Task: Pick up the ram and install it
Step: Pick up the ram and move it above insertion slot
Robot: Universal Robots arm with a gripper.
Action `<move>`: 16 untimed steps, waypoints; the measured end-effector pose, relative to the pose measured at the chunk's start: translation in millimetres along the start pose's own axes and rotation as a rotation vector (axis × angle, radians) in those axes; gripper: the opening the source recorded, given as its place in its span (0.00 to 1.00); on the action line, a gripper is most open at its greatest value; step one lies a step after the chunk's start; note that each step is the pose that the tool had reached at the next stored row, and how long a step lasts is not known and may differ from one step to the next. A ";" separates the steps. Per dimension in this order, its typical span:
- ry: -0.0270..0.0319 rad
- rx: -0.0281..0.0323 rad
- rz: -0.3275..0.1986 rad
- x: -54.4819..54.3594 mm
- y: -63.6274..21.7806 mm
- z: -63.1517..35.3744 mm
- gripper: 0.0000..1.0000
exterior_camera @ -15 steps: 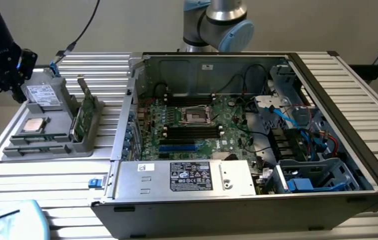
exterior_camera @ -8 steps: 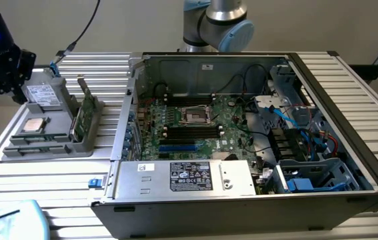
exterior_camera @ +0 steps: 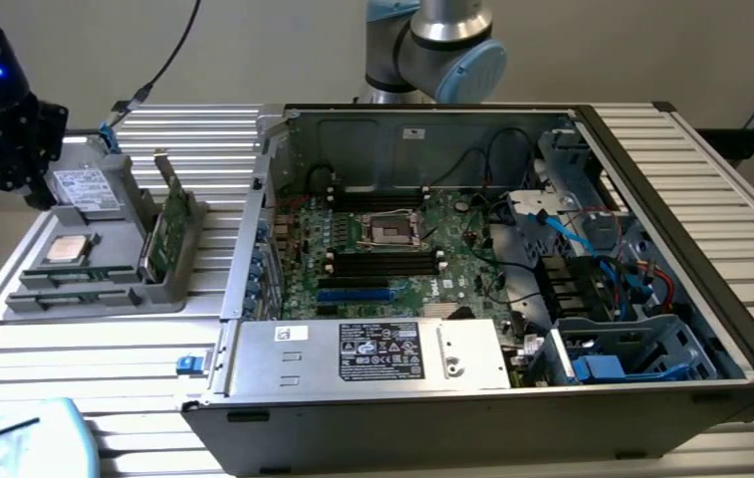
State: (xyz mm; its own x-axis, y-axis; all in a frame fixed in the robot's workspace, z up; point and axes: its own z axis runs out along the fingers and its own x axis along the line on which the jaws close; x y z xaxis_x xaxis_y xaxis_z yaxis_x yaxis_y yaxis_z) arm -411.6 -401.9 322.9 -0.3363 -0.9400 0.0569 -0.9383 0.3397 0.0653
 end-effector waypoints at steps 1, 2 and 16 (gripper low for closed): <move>0.0012 0.0011 -0.019 0.0 0.0 0.5 0.11; 0.0023 0.0022 -0.037 -0.1 0.0 0.9 0.11; 0.0190 0.0167 -0.291 -0.4 -0.4 6.6 0.11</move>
State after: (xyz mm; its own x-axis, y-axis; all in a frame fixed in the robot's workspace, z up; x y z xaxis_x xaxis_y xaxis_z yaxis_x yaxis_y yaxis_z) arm -411.7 -401.9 316.3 -0.0514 -0.9971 0.0569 -0.9963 0.0551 0.0652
